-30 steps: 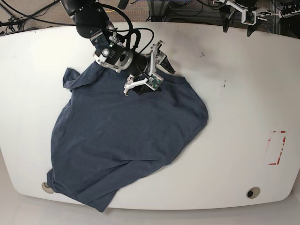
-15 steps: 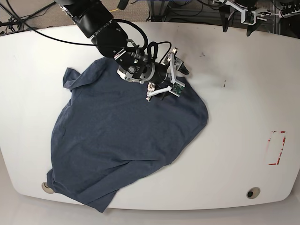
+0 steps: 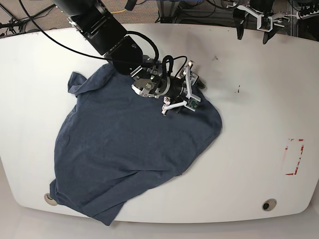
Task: Fold the T-shirt properly
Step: 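Lower the right gripper onto the shirt collar and pinch it, then drag the gripped collar with the right gripper toward the table edge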
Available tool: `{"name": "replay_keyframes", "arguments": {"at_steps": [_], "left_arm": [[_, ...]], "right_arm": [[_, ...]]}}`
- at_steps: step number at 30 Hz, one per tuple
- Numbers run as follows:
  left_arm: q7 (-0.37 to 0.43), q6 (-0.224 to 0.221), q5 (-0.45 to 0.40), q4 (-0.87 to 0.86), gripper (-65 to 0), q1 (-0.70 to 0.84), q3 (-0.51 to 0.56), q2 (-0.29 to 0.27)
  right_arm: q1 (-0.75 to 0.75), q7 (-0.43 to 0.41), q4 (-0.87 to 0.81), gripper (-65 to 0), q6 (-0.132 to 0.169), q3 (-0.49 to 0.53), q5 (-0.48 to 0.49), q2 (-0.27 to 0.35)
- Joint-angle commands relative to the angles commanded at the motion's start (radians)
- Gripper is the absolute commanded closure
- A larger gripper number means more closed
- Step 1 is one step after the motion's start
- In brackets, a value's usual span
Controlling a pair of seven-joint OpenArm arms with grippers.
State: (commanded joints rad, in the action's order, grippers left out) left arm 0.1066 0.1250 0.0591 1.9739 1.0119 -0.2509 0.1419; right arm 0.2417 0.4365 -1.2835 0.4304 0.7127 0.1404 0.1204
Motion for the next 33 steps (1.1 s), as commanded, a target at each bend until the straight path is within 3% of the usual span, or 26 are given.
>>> {"name": "replay_keyframes", "arguments": {"at_steps": [5,7,8,14,22,33], "left_arm": [[-0.005,0.000,0.003,0.002,-43.6,-0.037,-0.049,0.011],[-0.035,0.000,0.008,0.005,-43.8,-0.055,-0.066,0.012],[-0.052,0.000,0.008,0.005,-43.8,-0.061,-0.078,0.012],[-0.152,0.003,0.020,0.005,-43.9,-0.160,-0.118,0.006],[-0.345,0.003,0.161,0.005,-43.9,-0.278,-0.130,0.006],[-0.534,0.006,0.164,0.005,-43.9,-0.428,-0.132,0.008]], "right_arm": [[-0.023,0.000,-0.012,-9.7,-0.002,-0.003,0.000,0.018],[-0.054,0.003,-0.060,-1.0,-0.002,-0.026,0.000,0.054],[-0.074,0.003,-0.083,0.0,-0.002,-0.035,0.002,0.064],[-0.206,0.005,-0.258,0.0,-0.002,-0.166,0.002,0.103],[-0.430,0.005,-0.508,0.0,0.002,-0.396,0.003,0.152],[-0.672,-0.002,-0.744,0.0,0.006,-0.689,0.005,0.149]]}}
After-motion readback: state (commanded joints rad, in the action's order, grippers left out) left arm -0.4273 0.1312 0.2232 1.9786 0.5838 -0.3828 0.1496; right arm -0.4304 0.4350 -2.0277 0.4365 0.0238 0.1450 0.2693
